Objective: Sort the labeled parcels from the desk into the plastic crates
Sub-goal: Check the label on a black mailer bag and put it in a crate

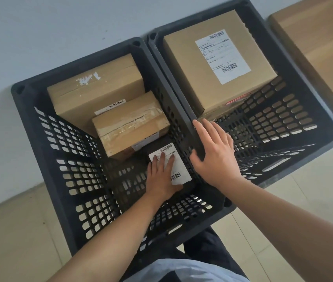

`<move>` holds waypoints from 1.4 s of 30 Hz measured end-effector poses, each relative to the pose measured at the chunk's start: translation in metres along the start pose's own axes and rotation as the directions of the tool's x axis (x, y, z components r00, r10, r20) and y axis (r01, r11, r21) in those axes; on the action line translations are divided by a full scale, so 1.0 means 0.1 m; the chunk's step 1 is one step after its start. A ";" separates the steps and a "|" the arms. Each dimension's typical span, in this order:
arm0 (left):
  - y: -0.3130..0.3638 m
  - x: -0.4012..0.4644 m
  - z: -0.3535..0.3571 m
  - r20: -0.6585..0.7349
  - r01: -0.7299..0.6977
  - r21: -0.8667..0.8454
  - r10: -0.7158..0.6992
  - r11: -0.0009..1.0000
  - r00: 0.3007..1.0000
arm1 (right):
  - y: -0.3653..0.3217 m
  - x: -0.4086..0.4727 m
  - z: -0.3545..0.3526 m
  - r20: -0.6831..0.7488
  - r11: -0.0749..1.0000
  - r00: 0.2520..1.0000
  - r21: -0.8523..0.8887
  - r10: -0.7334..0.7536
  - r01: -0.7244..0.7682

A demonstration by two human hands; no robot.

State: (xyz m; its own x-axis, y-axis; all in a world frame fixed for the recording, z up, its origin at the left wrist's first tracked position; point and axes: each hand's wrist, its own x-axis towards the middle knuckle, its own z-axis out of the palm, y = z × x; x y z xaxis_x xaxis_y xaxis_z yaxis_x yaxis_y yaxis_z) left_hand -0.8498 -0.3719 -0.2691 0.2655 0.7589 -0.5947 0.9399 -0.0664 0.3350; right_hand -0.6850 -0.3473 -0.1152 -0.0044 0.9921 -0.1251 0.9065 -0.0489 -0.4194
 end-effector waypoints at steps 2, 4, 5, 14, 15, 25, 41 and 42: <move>0.01 0.06 0.03 0.057 0.010 0.012 -0.011 1.000 0.998 | -0.01 0.00 0.00 -0.001 1.000 1.000 -0.012 -0.003 0.003; 0.02 0.08 0.05 0.068 0.018 0.021 -0.019 1.000 0.998 | -0.01 0.00 0.00 0.004 1.000 1.000 -0.019 -0.006 0.006; 0.02 0.07 0.05 0.074 0.018 0.032 -0.020 0.999 0.997 | -0.01 0.00 0.00 0.008 1.000 1.000 -0.022 -0.004 0.004; 0.05 -0.02 -0.37 0.072 0.051 -0.213 -0.037 0.976 0.997 | -0.01 0.00 -0.01 0.042 0.999 0.999 -0.048 0.027 -0.025; 0.04 -0.07 -0.47 0.070 0.068 -0.335 -0.047 0.940 0.996 | -0.03 -0.01 -0.02 0.052 0.998 0.998 -0.051 0.033 -0.031; 0.56 -1.08 -1.62 -0.087 -0.055 -0.804 -0.025 0.593 0.996 | -0.04 -0.85 -0.53 -0.073 0.777 0.922 0.565 0.381 -0.277; 3.26 -1.37 -1.61 -0.080 -0.265 -0.842 0.376 0.471 0.923 | 1.49 -1.93 -2.01 -0.225 0.291 0.568 0.956 0.792 -0.027; 3.45 -1.35 -1.53 -0.069 -0.249 -0.850 0.369 0.465 0.927 | 1.63 -1.98 -2.09 -0.216 0.272 0.559 0.962 0.800 -0.018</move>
State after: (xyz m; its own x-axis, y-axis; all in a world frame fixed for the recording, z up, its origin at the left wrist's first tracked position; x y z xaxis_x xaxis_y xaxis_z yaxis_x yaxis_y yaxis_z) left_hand -0.5947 -0.3982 0.0391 0.5780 0.7238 -0.3769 0.1886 0.3308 0.9247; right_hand -0.4479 -0.5276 0.0287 0.8143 0.5405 -0.2115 -0.1596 -0.1418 -0.9769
